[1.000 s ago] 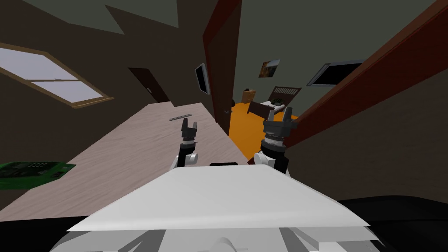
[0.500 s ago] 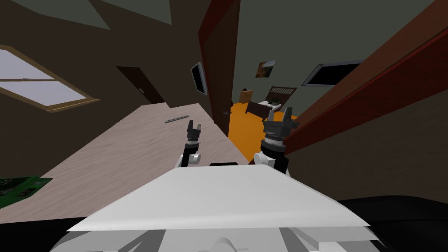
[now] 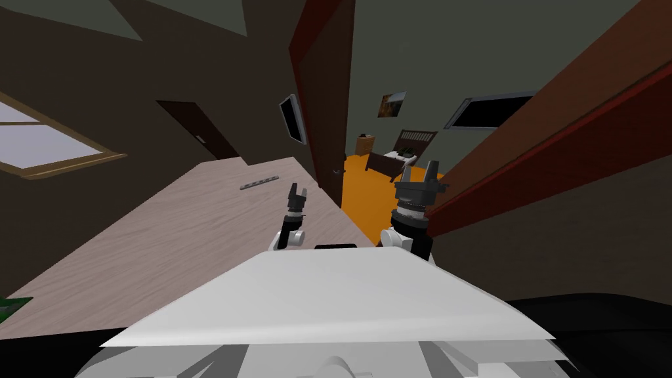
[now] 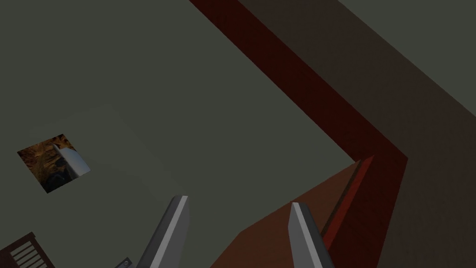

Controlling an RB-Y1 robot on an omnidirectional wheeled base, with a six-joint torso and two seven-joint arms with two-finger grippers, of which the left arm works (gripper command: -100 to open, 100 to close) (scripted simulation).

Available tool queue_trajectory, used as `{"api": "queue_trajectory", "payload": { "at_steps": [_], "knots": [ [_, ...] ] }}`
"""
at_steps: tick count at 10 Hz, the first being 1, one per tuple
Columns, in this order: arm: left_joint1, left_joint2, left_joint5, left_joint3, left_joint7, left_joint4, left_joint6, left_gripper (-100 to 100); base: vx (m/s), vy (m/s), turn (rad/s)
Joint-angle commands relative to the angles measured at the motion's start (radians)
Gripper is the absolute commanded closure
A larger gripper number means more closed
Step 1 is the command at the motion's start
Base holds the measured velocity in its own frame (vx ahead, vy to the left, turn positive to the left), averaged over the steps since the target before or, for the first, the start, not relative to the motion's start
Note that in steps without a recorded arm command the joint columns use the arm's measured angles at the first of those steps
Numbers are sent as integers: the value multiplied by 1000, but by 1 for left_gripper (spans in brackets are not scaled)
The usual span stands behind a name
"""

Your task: Push the door open

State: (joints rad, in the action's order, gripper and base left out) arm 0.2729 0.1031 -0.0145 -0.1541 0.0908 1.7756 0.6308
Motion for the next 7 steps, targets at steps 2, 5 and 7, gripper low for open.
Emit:
{"api": "queue_trajectory", "payload": {
  "at_steps": [2, 5, 7],
  "knots": [
    [-22, 1, -10, -21, -8, -52, 7, -100, 98, 59, -77],
    [-49, 4, -25, -50, -18, -120, 17, -100, 121, 70, -96],
    [-69, 6, -36, -72, -24, -171, 24, -100, 101, 50, -108]
  ]
}}
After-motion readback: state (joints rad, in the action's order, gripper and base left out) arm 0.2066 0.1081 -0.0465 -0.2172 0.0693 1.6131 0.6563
